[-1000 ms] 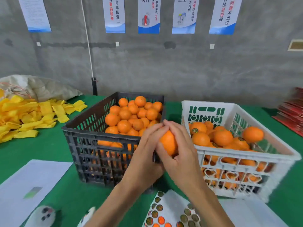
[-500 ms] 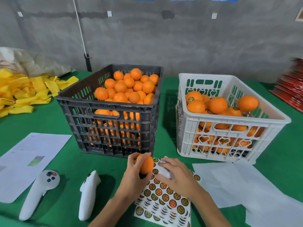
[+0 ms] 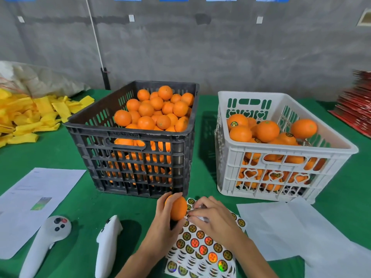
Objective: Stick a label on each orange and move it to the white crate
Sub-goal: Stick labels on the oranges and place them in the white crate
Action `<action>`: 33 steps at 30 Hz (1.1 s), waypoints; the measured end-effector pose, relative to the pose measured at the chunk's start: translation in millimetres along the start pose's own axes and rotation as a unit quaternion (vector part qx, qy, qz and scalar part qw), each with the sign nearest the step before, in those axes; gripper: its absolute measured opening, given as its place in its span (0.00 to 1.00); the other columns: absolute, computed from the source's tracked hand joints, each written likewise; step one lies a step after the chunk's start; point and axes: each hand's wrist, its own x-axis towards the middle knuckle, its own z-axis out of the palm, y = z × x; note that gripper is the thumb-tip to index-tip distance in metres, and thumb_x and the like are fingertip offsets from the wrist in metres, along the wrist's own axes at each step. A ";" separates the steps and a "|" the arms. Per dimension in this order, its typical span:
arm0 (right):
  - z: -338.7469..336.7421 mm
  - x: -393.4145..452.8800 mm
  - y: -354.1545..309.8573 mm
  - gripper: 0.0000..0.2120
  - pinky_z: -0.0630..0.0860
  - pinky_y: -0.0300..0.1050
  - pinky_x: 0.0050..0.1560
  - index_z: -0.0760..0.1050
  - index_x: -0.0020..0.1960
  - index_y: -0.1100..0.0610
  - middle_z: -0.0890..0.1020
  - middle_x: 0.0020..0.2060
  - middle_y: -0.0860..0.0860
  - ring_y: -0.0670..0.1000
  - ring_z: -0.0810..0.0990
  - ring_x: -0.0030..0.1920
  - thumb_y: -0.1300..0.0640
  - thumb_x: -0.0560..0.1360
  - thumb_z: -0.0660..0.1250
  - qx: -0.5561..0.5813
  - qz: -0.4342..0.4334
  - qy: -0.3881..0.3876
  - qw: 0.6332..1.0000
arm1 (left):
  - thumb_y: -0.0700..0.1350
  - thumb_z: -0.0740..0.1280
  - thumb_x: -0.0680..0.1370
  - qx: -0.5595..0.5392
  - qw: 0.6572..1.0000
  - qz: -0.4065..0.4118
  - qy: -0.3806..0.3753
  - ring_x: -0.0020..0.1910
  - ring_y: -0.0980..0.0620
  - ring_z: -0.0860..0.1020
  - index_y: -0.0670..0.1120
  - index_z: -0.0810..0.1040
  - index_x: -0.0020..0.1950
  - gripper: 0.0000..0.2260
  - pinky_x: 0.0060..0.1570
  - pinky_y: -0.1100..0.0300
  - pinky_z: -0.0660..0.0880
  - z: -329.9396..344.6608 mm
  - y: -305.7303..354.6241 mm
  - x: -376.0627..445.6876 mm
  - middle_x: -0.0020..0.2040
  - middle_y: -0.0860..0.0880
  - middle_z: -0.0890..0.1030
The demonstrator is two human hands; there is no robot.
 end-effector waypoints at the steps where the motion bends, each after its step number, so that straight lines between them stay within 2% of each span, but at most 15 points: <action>1: 0.9 0.5 -0.4 0.15 0.69 0.45 0.56 0.83 0.57 0.40 0.75 0.53 0.37 0.42 0.70 0.54 0.39 0.82 0.60 0.005 0.005 0.010 1.000 | 0.47 0.71 0.81 0.000 1.000 0.002 0.000 0.68 0.71 0.65 0.72 0.57 0.74 0.32 0.57 0.76 0.72 -0.3 0.2 0.2 0.77 0.63 0.54; 3: 1.6 1.8 -1.1 0.16 0.69 0.44 0.56 0.84 0.56 0.41 0.75 0.52 0.37 0.42 0.70 0.54 0.38 0.82 0.58 -0.011 0.005 0.019 1.000 | 0.46 0.71 0.81 0.001 1.000 0.006 -0.001 0.68 0.72 0.65 0.72 0.57 0.74 0.33 0.57 0.76 0.71 -0.1 0.4 0.0 0.77 0.62 0.55; 7: 0.7 1.7 1.1 0.25 0.64 0.39 0.60 0.82 0.61 0.40 0.73 0.61 0.35 0.38 0.66 0.58 0.28 0.77 0.57 -0.058 -0.015 -0.009 0.998 | 0.48 0.71 0.82 -0.006 1.000 0.006 -0.007 0.68 0.68 0.68 0.69 0.57 0.76 0.31 0.60 0.72 0.73 -1.1 -1.1 0.2 0.77 0.60 0.57; 9: 0.2 0.3 3.4 0.26 0.62 0.38 0.60 0.81 0.63 0.39 0.72 0.63 0.34 0.38 0.65 0.59 0.27 0.76 0.58 -0.053 -0.018 -0.019 0.998 | 0.49 0.71 0.82 -0.010 1.000 0.001 -0.015 0.68 0.66 0.69 0.69 0.57 0.76 0.31 0.61 0.70 0.74 -2.8 -1.6 0.4 0.77 0.61 0.57; 12: -0.5 -1.4 3.3 0.22 0.61 0.36 0.58 0.82 0.62 0.41 0.74 0.61 0.35 0.38 0.65 0.57 0.31 0.78 0.61 -0.032 -0.039 -0.016 0.999 | 0.46 0.71 0.81 -0.024 0.999 -0.002 -0.029 0.69 0.64 0.68 0.67 0.58 0.78 0.33 0.61 0.71 0.73 -5.1 -4.2 0.4 0.77 0.61 0.57; 17: -0.2 -2.7 0.0 0.16 0.62 0.34 0.54 0.84 0.59 0.43 0.76 0.56 0.37 0.36 0.64 0.52 0.38 0.81 0.62 -0.016 -0.044 0.005 0.999 | 0.44 0.72 0.81 -0.028 0.999 0.000 -0.045 0.70 0.66 0.67 0.66 0.58 0.78 0.34 0.63 0.72 0.71 -8.1 -6.7 0.9 0.78 0.61 0.58; 21: 3.9 -1.8 -3.2 0.11 0.72 0.41 0.55 0.86 0.54 0.46 0.77 0.52 0.37 0.41 0.72 0.55 0.44 0.81 0.66 0.075 0.016 0.038 0.996 | 0.43 0.72 0.81 -0.039 0.998 -0.009 -0.049 0.70 0.64 0.68 0.66 0.58 0.78 0.34 0.62 0.72 0.72 -8.4 -7.3 0.8 0.78 0.61 0.58; 23: 3.7 -0.4 -3.7 0.09 0.74 0.46 0.55 0.86 0.53 0.48 0.78 0.51 0.38 0.43 0.73 0.55 0.48 0.81 0.68 0.103 0.043 0.045 0.993 | 0.43 0.72 0.81 -0.039 0.998 -0.016 -0.049 0.70 0.62 0.68 0.65 0.59 0.78 0.34 0.62 0.72 0.72 -8.7 -6.9 0.8 0.78 0.61 0.58; 25: 4.0 -0.5 -2.9 0.09 0.73 0.46 0.56 0.86 0.53 0.49 0.78 0.51 0.38 0.43 0.73 0.55 0.48 0.81 0.68 0.079 0.026 0.040 0.996 | 0.43 0.72 0.80 -0.040 0.998 -0.014 -0.047 0.70 0.62 0.68 0.65 0.59 0.78 0.34 0.62 0.72 0.71 -8.8 -5.2 0.6 0.77 0.61 0.58; 29: -0.5 -3.4 -1.9 0.17 0.71 0.41 0.61 0.84 0.59 0.46 0.76 0.54 0.36 0.41 0.72 0.58 0.38 0.77 0.69 0.087 0.021 0.007 0.996 | 0.42 0.72 0.80 -0.044 0.998 -0.011 -0.044 0.71 0.62 0.68 0.67 0.60 0.77 0.34 0.63 0.71 0.71 -9.1 -3.3 1.3 0.76 0.62 0.60; 33: -1.0 -2.3 -2.6 0.14 0.72 0.44 0.58 0.84 0.60 0.45 0.77 0.55 0.38 0.41 0.72 0.57 0.41 0.80 0.66 0.036 0.000 0.010 0.999 | 0.42 0.72 0.80 -0.038 0.998 -0.012 -0.048 0.70 0.62 0.68 0.66 0.59 0.77 0.34 0.63 0.70 0.72 -9.3 -3.5 1.7 0.77 0.62 0.59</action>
